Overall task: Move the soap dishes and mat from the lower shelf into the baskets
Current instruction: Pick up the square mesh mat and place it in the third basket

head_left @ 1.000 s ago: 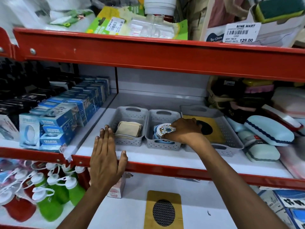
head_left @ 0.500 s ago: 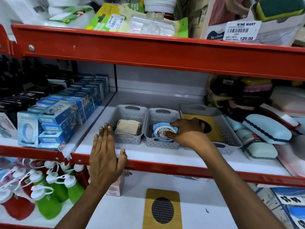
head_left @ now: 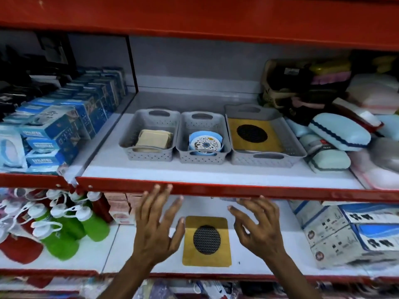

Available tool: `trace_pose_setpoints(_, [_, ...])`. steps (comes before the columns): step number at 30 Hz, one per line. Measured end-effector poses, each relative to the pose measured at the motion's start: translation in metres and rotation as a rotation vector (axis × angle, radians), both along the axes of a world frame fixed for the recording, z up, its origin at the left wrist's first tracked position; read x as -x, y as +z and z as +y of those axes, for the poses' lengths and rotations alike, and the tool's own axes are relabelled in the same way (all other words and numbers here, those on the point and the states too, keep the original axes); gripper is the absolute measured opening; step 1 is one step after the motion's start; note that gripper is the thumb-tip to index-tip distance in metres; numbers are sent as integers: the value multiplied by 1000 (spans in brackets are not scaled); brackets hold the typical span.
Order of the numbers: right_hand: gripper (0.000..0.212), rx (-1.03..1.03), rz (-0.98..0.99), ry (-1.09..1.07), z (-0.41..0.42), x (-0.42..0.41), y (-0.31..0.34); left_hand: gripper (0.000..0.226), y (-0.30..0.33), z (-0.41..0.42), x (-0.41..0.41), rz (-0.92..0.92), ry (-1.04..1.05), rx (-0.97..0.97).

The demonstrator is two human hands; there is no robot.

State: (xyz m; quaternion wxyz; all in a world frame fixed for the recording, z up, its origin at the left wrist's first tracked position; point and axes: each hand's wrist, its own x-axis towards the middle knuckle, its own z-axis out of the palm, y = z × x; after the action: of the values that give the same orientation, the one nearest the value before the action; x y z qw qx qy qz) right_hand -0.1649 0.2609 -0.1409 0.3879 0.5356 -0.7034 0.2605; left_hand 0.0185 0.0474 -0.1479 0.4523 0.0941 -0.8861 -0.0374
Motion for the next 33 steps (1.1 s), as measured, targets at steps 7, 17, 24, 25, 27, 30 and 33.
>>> trace_pose_setpoints(7, [36,-345,-941,-290,15,-14,-88,46,-89,37,11,-422,-42,-693])
trace_pose_setpoints(17, [21,-629,-1367,-453,-13,-11,-132,47,-127,36,55,-812,225,-1071])
trace_pose_setpoints(24, [20,-318,-1599,-490,-1,0,-144,40,-131,34,53,-613,349,-1273])
trace_pose_setpoints(25, [19,-251,-1650,-468,3,1,-144,40,-127,34,50,-565,342,-1290])
trace_pose_setpoints(27, [17,-180,-1675,-408,9,1,-141,38,-118,34,43,-463,314,-1328])
trace_pose_setpoints(30, [15,-84,-1659,-257,16,-1,-126,35,-100,33,28,-339,192,-1344])
trace_pose_setpoints(33, [15,6,-1616,-159,17,-5,-98,36,-71,34,11,-208,91,-1315])
